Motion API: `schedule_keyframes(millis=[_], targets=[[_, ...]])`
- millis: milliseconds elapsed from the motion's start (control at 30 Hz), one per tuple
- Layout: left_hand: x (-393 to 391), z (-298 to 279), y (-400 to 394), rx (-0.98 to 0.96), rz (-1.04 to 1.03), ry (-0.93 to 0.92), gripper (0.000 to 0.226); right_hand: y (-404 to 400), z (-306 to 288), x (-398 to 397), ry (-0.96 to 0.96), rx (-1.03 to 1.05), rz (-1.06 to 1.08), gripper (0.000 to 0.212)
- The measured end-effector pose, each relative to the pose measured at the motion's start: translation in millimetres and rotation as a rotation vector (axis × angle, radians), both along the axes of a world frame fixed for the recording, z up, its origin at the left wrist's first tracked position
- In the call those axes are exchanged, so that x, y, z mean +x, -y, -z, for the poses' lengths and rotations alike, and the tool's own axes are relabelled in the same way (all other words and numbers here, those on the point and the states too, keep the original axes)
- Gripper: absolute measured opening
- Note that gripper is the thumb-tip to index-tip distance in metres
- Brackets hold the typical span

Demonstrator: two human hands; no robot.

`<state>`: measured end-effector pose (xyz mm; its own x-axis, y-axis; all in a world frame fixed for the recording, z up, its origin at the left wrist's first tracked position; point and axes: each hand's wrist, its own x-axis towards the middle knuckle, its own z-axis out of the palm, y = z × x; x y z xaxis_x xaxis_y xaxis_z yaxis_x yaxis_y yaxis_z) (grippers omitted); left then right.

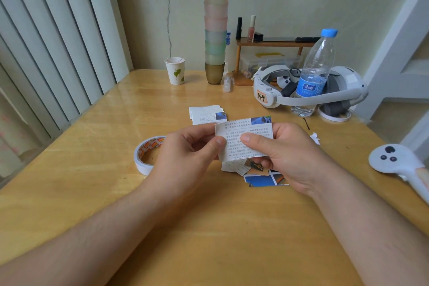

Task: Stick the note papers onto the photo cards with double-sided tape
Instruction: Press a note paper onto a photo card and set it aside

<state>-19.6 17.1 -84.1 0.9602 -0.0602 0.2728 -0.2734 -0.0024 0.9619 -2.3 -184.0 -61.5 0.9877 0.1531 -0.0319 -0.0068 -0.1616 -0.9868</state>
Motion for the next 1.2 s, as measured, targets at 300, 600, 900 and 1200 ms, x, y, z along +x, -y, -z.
schedule_keyframes(millis=[300,600,900,1200], targets=[[1.7,0.1,0.1,-0.169,0.076,-0.093,0.020,-5.2,0.6,-2.5,0.091,0.076,-0.026,0.016],[0.0,1.4,1.7,-0.026,0.110,-0.051,0.020,-14.4,4.6,-7.3,0.127,0.124,-0.053,0.016],[-1.9,-1.7,0.1,0.095,-0.021,0.087,0.013,-15.4,6.9,-10.1,0.267,-0.053,0.009,0.010],[-2.3,2.8,-2.7,0.221,-0.042,0.104,0.011,-12.2,8.9,-7.1,0.370,-0.285,-0.008,0.010]])
